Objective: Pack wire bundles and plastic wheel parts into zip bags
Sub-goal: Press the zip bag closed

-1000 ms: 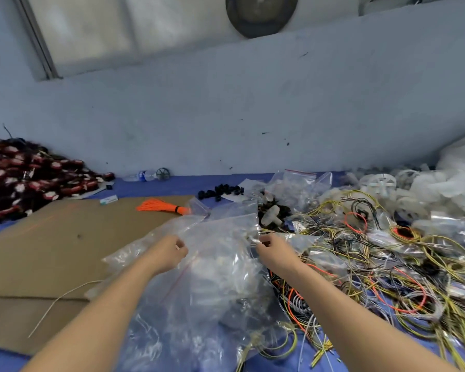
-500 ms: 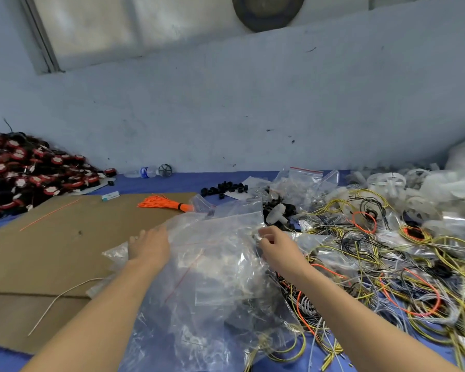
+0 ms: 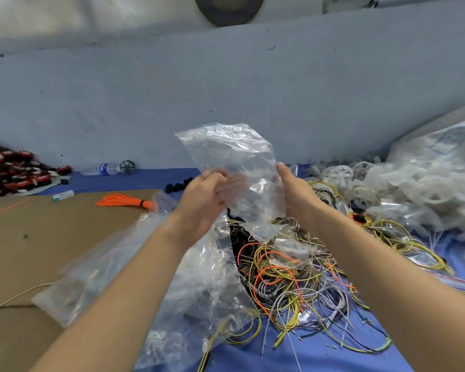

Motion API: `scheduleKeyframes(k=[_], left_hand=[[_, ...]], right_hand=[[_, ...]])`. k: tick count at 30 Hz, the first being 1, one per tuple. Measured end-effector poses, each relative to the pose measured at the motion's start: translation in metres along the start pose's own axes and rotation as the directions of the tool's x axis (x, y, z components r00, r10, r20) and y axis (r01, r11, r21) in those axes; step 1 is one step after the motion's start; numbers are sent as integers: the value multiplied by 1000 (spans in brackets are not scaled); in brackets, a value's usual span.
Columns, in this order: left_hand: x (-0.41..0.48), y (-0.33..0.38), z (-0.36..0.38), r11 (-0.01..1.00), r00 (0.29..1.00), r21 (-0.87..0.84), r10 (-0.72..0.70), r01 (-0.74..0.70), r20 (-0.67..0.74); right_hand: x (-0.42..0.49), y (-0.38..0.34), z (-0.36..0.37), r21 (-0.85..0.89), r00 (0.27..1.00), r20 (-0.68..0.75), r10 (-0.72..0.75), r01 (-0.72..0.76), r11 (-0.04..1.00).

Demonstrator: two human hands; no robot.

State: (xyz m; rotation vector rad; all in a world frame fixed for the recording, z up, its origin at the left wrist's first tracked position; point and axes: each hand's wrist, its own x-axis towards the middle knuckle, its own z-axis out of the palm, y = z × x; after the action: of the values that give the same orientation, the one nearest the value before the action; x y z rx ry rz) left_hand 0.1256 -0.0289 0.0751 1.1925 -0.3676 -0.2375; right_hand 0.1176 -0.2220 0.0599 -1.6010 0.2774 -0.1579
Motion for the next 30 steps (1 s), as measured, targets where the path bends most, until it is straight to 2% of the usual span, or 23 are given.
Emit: scheduleKeyframes(k=[1,3,7,10,13,16,18,19,20,21,22,23,24,25,27,30], left_hand=[[-2,-12,10,1000,1000,-2,-21,21,10],[-6,-37,26,997,997,24,-76,75,26],[-16,-82,55,981,982,60,-185,182,49],[-25,-109,74,972,976,92,-216,215,7],[-37,-128,92,961,960,-5,-277,277,43],[-45,-136,101,947,953,-117,-288,298,95],[-46,-139,109,947,956,-130,-286,292,66],[-47,-141,115,950,960,-142,-278,278,21],[-48,-141,123,952,964,-171,-264,255,-32],[-49,-142,130,950,966,-219,-247,224,-83],[-51,-142,136,943,966,-276,-227,186,-123],[-53,-142,142,933,967,-329,-205,146,-152],[-56,-142,146,924,967,-367,-183,109,-176],[-60,-143,149,920,966,-384,-163,75,-201],[-67,-147,150,926,964,-374,-144,51,-224],[-87,-154,145,948,966,-300,-170,105,-197]], right_hand=[[-4,2,-13,54,1000,20,11,-12,998],[-14,10,-38,63,998,4,-69,69,996],[-31,33,-87,-164,950,-149,-275,250,954],[-42,49,-127,-413,873,-226,-432,315,854],[-59,59,-167,-606,870,-151,-470,294,739],[-73,64,-189,-624,922,28,-386,318,714],[-76,65,-199,-574,933,35,-357,311,757],[-74,67,-205,-523,931,-56,-360,280,805],[-72,70,-210,-420,927,-210,-311,202,885],[-73,74,-212,-240,923,-344,-171,90,967],[-76,81,-213,-35,926,-377,5,-20,999],[-81,91,-210,149,937,-310,162,-120,982],[-87,102,-204,285,946,-185,266,-207,936],[-95,112,-197,357,952,-68,300,-257,898],[-103,123,-184,378,970,39,239,-236,895],[-114,121,-170,388,996,-40,74,-53,920]])
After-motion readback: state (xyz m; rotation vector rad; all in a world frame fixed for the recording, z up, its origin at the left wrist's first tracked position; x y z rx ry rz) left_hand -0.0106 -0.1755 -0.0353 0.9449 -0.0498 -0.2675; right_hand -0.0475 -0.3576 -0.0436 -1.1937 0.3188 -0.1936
